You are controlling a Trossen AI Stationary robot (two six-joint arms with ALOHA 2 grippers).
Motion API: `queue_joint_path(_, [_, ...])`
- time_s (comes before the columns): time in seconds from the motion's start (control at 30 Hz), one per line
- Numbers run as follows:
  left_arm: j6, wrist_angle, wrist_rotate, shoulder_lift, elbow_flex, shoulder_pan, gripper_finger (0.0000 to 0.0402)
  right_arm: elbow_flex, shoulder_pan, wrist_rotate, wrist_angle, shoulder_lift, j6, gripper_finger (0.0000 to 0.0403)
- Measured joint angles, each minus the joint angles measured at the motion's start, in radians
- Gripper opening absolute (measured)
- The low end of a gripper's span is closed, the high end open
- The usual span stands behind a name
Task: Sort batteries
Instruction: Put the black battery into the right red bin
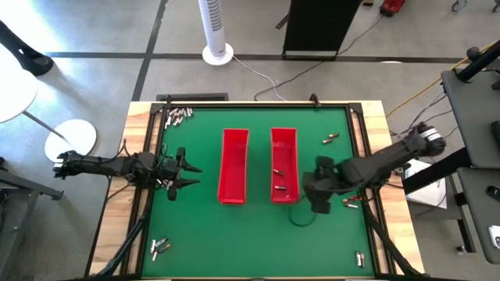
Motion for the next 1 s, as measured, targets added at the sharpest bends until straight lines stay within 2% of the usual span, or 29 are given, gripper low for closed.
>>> queue_joint_path(0.17, [0.0,0.0,0.0,0.0,0.0,0.0,0.0155,-0.183,0.101,-0.072,-0.014,-0.085,0.207,0.0159])
queue_joint_path(0.37, [0.0,0.0,0.0,0.0,0.0,0.0,0.0155,-0.33,0.141,-0.157,-0.021,-0.092,0.315,0.0143])
queue_joint_path(0.6, [0.0,0.0,0.0,0.0,0.0,0.0,0.0155,-0.354,0.139,-0.238,-0.03,-0.038,0.261,0.0135])
queue_joint_path(0.77, [0.0,0.0,0.0,0.0,0.0,0.0,0.0155,-0.358,0.139,-0.304,-0.108,0.02,0.218,0.0146])
queue_joint_path(1.0, [0.0,0.0,0.0,0.0,0.0,0.0,0.0155,-0.371,0.128,-0.342,-0.115,0.072,0.137,0.0157])
